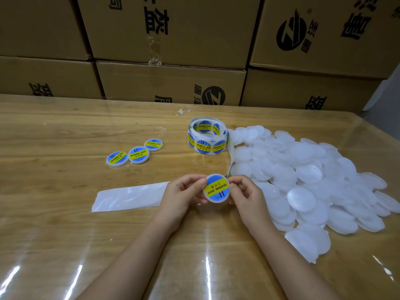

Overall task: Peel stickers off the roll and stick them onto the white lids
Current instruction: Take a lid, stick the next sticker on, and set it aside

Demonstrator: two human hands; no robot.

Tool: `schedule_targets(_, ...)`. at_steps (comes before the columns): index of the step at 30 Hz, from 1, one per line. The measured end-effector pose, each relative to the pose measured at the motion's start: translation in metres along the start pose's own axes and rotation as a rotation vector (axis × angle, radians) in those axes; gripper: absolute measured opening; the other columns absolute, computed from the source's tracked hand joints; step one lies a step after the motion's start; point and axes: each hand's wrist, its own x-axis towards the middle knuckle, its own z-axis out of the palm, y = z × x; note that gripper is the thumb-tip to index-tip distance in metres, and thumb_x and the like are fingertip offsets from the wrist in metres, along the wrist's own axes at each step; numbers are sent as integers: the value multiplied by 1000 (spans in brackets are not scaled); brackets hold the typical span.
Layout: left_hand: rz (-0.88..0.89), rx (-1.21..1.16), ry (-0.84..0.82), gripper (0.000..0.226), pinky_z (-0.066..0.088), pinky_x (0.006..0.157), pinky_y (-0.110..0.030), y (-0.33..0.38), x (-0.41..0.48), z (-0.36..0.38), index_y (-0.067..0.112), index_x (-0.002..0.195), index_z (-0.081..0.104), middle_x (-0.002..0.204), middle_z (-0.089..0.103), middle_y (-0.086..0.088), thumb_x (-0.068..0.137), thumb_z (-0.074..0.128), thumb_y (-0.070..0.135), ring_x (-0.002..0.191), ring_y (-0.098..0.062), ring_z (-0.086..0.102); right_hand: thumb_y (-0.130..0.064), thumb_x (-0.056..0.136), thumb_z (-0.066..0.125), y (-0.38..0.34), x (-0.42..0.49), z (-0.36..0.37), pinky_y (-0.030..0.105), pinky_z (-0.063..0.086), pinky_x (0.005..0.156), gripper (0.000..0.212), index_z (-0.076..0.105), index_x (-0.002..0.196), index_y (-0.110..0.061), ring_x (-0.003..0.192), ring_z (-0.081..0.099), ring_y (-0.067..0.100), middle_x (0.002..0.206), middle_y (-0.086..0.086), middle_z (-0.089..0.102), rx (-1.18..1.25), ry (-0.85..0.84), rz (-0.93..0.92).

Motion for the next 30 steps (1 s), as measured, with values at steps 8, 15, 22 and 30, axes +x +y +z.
schedule_targets(8, -7, 42, -110, 15, 52, 55, -21, -1, -3, 3, 25, 83, 78, 78, 73, -2, 73, 67, 30, 64, -9, 65, -10, 91, 57, 0, -1, 1, 41, 52, 72, 22, 61, 82, -30, 82, 62, 32, 83, 11, 66, -65, -61, -27)
schedule_targets(15, -15, 91, -140, 14, 50, 55, -20, -4, -2, 1, 23, 69, 74, 62, 67, 1, 73, 67, 33, 55, -9, 60, -31, 81, 59, -3, -4, 2, 37, 51, 70, 7, 60, 87, -30, 80, 62, 27, 82, -5, 67, -53, -171, -69)
schedule_targets(22, -27, 107, -138, 15, 50, 64, -29, -8, 1, 0, 23, 69, 71, 62, 65, -2, 78, 66, 34, 59, -16, 59, -53, 71, 60, -4, -8, 2, 19, 50, 69, 25, 56, 93, -41, 78, 62, 1, 86, -18, 65, -182, -268, -117)
schedule_targets(30, -30, -36, -58, 32, 52, 61, -30, -7, 4, -4, 6, 82, 72, 77, 68, -16, 77, 68, 37, 68, -24, 62, -32, 76, 62, -5, -8, 3, 35, 51, 75, 27, 57, 103, -36, 85, 63, 24, 92, -5, 69, -68, -289, -76)
